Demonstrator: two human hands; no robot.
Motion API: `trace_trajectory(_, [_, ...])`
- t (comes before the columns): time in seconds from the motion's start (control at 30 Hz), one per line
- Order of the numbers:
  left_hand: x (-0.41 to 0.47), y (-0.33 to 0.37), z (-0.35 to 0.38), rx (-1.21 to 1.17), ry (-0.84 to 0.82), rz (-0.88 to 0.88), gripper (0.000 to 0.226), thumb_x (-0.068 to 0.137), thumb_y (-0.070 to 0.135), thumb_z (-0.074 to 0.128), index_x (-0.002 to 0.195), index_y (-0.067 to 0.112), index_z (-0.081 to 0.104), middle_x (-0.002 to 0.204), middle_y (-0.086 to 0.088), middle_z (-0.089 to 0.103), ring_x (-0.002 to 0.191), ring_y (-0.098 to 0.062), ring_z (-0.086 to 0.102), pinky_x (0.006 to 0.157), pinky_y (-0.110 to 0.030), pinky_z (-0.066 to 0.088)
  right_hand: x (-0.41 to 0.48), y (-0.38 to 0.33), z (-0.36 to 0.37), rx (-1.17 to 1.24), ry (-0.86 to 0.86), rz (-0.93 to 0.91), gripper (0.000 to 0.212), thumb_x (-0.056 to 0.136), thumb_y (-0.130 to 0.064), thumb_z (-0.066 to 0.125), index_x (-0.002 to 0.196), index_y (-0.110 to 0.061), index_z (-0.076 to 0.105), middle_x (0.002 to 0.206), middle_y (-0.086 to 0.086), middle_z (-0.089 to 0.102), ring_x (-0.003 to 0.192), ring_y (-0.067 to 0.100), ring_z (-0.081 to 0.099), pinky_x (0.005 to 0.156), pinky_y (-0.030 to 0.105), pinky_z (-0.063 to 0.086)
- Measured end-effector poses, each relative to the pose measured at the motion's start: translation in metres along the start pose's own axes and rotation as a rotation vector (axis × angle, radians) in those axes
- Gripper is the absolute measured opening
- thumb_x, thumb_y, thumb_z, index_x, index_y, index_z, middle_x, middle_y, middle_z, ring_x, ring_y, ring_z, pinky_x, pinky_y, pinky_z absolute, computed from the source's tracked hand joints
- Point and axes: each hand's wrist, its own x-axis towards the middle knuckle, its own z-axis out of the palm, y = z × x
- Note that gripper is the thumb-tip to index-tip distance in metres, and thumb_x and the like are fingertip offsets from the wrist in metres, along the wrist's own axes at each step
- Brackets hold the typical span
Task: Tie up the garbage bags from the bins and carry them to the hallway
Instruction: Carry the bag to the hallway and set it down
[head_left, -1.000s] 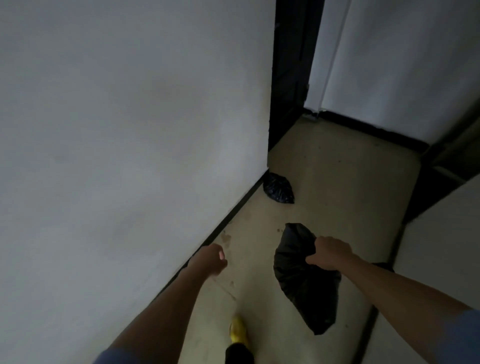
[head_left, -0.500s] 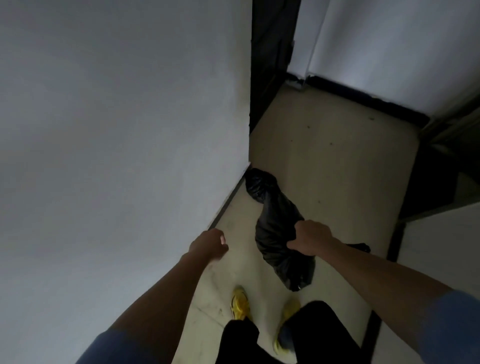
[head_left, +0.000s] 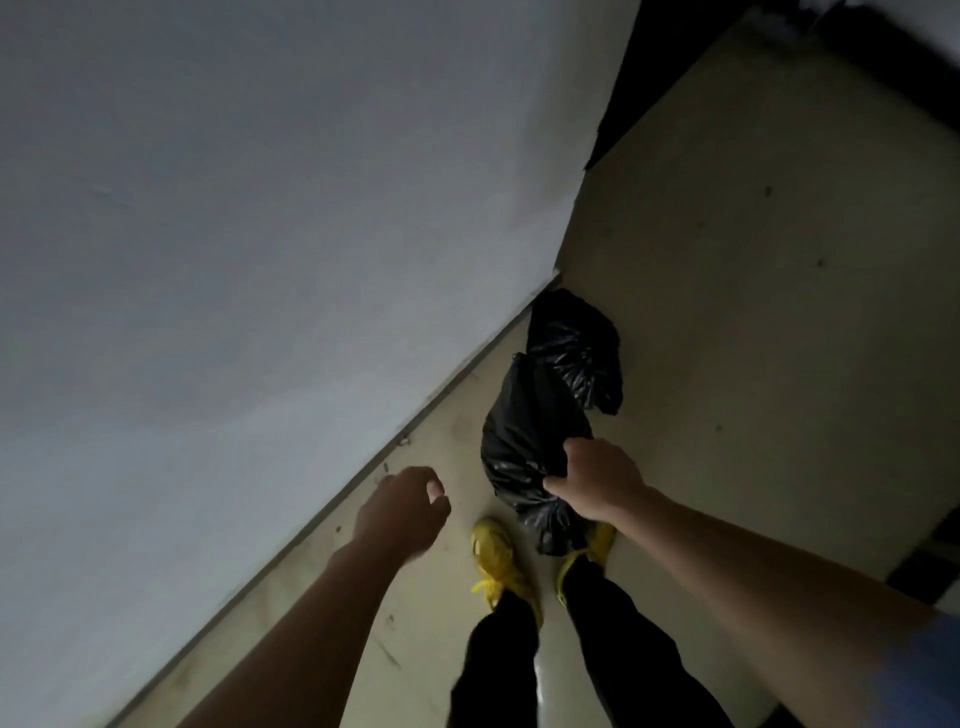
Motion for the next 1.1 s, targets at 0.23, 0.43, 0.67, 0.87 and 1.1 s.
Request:
trace_trajectory(0.23, [0.14,-0.022,0.083,-0.056,0.014,-0.033,0.016,0.091,0.03,0.056,0.101,0.023,0.066,0.109,0.0,0.068,0.101,-0.021,0.064,0.09,-0.036,0.051,0.171,0.018,0.049,0.02,0.072,-0.018,0.033,0.091,-0.04,0.061,0.086,-0.01,0.048,0.076,0.004,0.05,0.075,0.027,0.053,0.065,0.031,0.04])
trace_trajectory(0.43, [0.203,-0.049,0.144,-0.044,-0.022,-0.085,0.018,0.09,0.031,0.054,0.104,0.025,0.065,0.109,-0.002,0.068,0.098,-0.022,0.064,0.084,-0.032,0.047,0.261,0.032,0.095,0.109,-0.011,0.032,0.045,0.092,-0.026,0.066,0.131,-0.008,0.052,0.12,0.014,0.061,0.111,0.035,0.06,0.085,0.039,0.051])
trace_trajectory(0.67, [0.186,-0.042,0.141,-0.044,-0.04,-0.089,0.02,0.091,0.028,0.055,0.108,0.022,0.064,0.112,-0.002,0.066,0.105,-0.022,0.06,0.092,-0.038,0.048,0.228,0.059,0.091,0.001,-0.021,0.015,0.051,0.096,-0.025,0.058,0.144,-0.017,0.042,0.14,0.009,0.052,0.12,0.03,0.056,0.095,0.041,0.049])
trace_trajectory(0.87, [0.107,-0.013,0.08,-0.091,0.008,-0.014,0.018,0.091,0.028,0.057,0.105,0.021,0.065,0.111,-0.002,0.067,0.098,-0.02,0.063,0.088,-0.035,0.05,0.119,0.052,0.039,-0.066,0.002,0.026,0.037,0.096,-0.027,0.055,0.128,-0.011,0.058,0.126,0.011,0.062,0.112,0.031,0.06,0.091,0.04,0.051])
trace_trajectory(1.1, [-0.043,0.009,0.023,-0.191,0.098,-0.005,0.021,0.091,0.027,0.056,0.106,0.018,0.067,0.114,-0.002,0.069,0.1,-0.021,0.065,0.094,-0.041,0.051,-0.042,0.007,-0.013,-0.152,0.015,-0.099,0.034,0.096,-0.029,0.053,0.126,-0.014,0.058,0.125,0.008,0.061,0.11,0.027,0.06,0.089,0.037,0.05])
